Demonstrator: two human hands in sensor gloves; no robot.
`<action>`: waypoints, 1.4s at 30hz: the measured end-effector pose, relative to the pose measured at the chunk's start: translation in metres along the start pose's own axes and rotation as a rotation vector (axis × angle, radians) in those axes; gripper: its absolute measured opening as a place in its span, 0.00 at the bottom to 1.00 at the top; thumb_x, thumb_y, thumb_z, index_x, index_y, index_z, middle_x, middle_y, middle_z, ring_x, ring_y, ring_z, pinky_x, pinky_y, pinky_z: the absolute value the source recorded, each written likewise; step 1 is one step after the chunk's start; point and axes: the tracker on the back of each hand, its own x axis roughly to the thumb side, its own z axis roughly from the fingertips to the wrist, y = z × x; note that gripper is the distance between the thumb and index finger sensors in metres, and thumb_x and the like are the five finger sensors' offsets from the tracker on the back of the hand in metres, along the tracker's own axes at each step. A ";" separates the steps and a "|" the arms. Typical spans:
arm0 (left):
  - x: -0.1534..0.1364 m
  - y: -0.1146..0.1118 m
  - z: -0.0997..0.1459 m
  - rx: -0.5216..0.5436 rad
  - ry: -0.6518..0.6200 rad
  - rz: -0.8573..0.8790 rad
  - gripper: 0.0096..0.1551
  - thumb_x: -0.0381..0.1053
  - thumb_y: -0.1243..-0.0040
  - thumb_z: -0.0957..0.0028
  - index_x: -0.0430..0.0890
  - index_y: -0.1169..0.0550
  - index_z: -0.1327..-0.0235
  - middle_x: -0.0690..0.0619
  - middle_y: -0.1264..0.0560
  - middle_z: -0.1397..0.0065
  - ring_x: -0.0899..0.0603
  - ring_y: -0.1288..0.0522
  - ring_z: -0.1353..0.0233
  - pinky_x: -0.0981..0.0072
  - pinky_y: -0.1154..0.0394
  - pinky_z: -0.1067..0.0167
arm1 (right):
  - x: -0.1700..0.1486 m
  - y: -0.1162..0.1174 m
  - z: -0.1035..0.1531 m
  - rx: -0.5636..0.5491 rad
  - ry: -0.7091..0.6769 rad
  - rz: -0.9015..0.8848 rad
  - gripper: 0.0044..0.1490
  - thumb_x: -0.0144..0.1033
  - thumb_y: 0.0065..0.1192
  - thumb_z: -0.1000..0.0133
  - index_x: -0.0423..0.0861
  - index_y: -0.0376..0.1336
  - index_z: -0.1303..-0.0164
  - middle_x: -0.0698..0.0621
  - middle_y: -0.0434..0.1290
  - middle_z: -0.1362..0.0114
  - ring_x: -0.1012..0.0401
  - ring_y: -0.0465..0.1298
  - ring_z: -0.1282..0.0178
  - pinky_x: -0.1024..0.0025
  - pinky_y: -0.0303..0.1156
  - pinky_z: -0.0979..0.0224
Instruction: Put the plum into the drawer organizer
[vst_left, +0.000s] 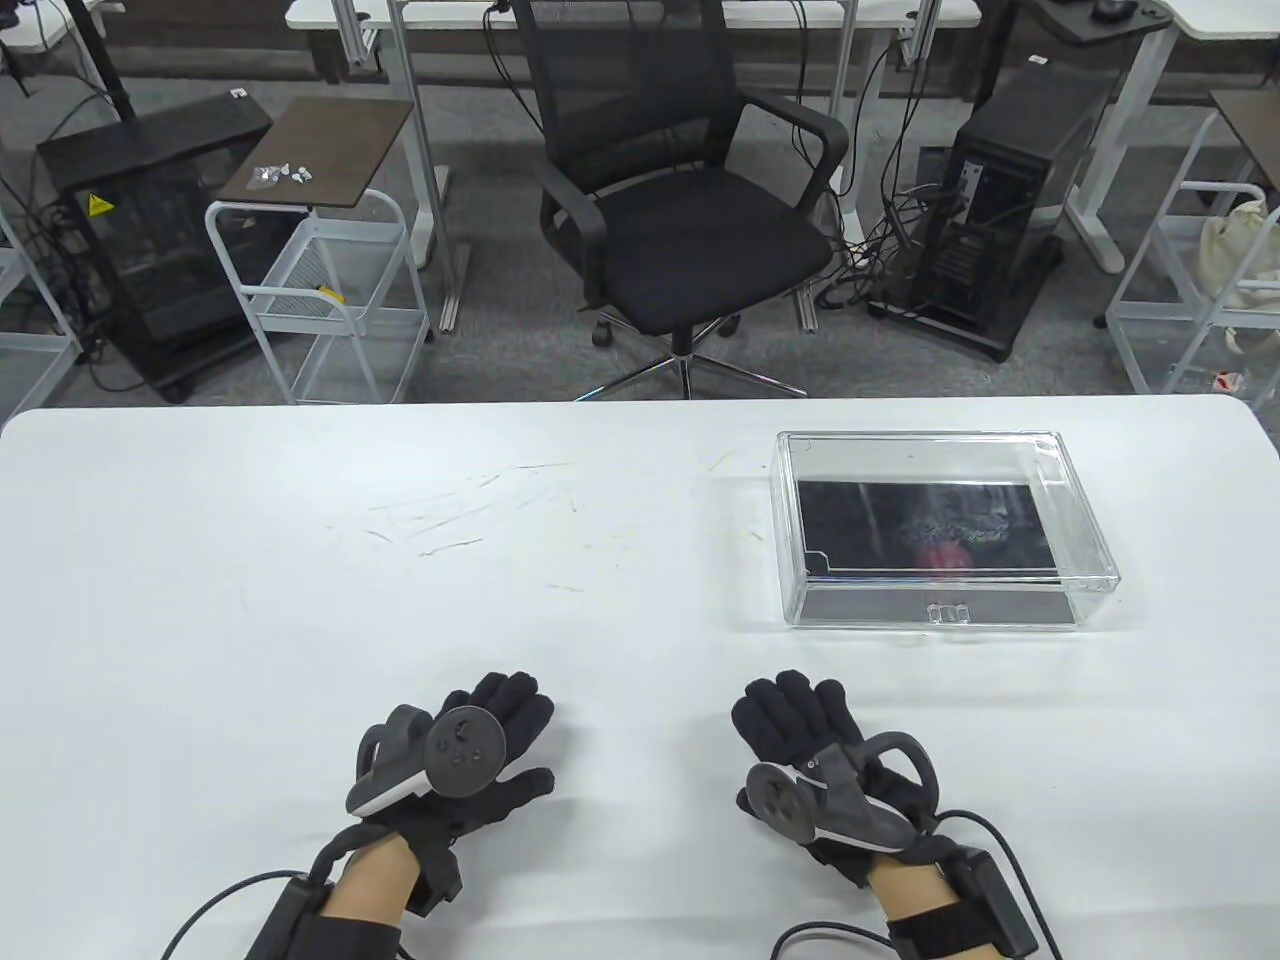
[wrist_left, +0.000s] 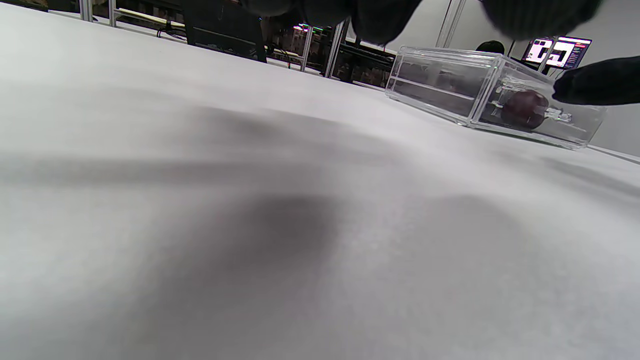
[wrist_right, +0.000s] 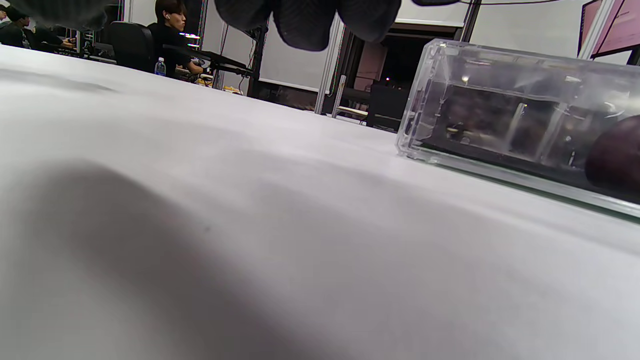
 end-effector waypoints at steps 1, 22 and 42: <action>0.000 0.000 0.000 0.000 0.000 -0.001 0.45 0.69 0.45 0.53 0.54 0.36 0.20 0.53 0.45 0.10 0.41 0.46 0.12 0.44 0.50 0.18 | 0.000 0.000 0.000 0.004 0.000 -0.003 0.52 0.66 0.52 0.59 0.55 0.48 0.24 0.50 0.56 0.16 0.47 0.55 0.16 0.48 0.53 0.18; 0.000 -0.002 0.000 -0.004 -0.004 -0.015 0.45 0.69 0.45 0.52 0.54 0.36 0.20 0.53 0.45 0.10 0.40 0.46 0.12 0.44 0.49 0.18 | 0.001 0.002 0.000 0.024 0.001 -0.024 0.52 0.66 0.51 0.59 0.55 0.48 0.25 0.51 0.57 0.16 0.47 0.57 0.16 0.48 0.55 0.19; 0.001 -0.004 -0.001 -0.012 -0.008 -0.026 0.45 0.69 0.45 0.52 0.54 0.36 0.20 0.53 0.45 0.10 0.40 0.46 0.12 0.44 0.49 0.18 | 0.001 0.004 0.001 0.036 0.014 -0.038 0.52 0.66 0.51 0.59 0.55 0.48 0.25 0.50 0.57 0.16 0.47 0.57 0.16 0.48 0.56 0.19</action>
